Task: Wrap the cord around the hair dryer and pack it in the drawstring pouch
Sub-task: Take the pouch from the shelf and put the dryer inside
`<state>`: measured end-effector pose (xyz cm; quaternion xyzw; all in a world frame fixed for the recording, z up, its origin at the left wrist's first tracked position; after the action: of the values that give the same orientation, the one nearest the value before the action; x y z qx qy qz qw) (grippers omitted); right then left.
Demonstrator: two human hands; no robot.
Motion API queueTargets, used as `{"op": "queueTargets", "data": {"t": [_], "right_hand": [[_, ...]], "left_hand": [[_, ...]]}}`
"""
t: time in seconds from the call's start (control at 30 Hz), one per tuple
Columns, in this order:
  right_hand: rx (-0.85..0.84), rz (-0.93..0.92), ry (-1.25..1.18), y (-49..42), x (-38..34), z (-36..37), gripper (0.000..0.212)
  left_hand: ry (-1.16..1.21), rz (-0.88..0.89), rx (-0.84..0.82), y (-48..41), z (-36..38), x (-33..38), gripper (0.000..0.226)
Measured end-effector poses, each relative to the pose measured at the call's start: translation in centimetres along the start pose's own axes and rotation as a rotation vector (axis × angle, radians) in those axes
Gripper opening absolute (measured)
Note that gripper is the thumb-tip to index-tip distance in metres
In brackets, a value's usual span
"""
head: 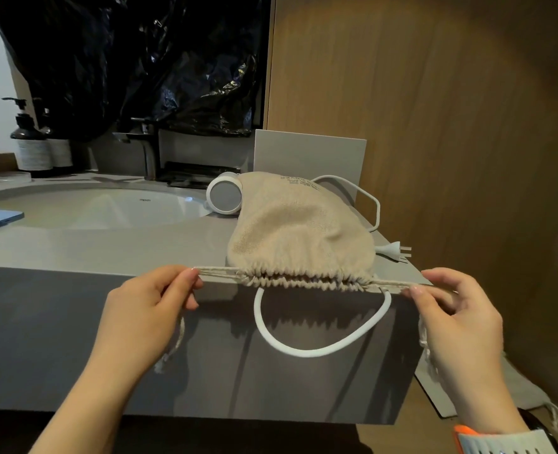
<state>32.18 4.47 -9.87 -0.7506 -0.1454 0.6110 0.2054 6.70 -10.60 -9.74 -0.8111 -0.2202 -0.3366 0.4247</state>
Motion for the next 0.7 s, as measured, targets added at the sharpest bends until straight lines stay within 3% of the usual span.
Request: {"op": "queueTargets", "data": {"t": [0.1, 0.2, 0.33, 0.43, 0.7], "right_hand": [[-0.129, 0.01, -0.026, 0.4, -0.5, 0.0, 0.021], [-0.274, 0.037, -0.075, 0.7, -0.9, 0.3, 0.021], [-0.348, 0.078, -0.087, 0.9, -1.0, 1.2, 0.011], [-0.352, 0.115, -0.105, 1.0, -1.3, 1.7, 0.008], [-0.23, -0.004, -0.019, 0.8, -1.1, 1.9, 0.014]], "left_hand": [[0.005, -0.043, -0.082, 0.3, 0.0, -0.2, 0.024], [0.197, -0.143, -0.212, 0.9, 0.7, 0.4, 0.008], [0.445, -0.244, -0.329, 1.5, 2.3, 2.0, 0.037], [0.421, -0.207, -0.275, 1.3, 3.2, 2.4, 0.026], [0.354, -0.117, -0.177, 1.1, 3.2, 1.7, 0.035]]}}
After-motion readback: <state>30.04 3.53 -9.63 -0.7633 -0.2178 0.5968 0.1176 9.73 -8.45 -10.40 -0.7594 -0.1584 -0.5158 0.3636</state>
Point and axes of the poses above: each hand's wrist, its own y-axis away from the middle knuckle, its own z-axis out of the palm, x = y × z, the point moved 1 cm from there along -y, towards the middle knuckle, and after that the axes turned 1 degree about -z, right-handed, at the moved point
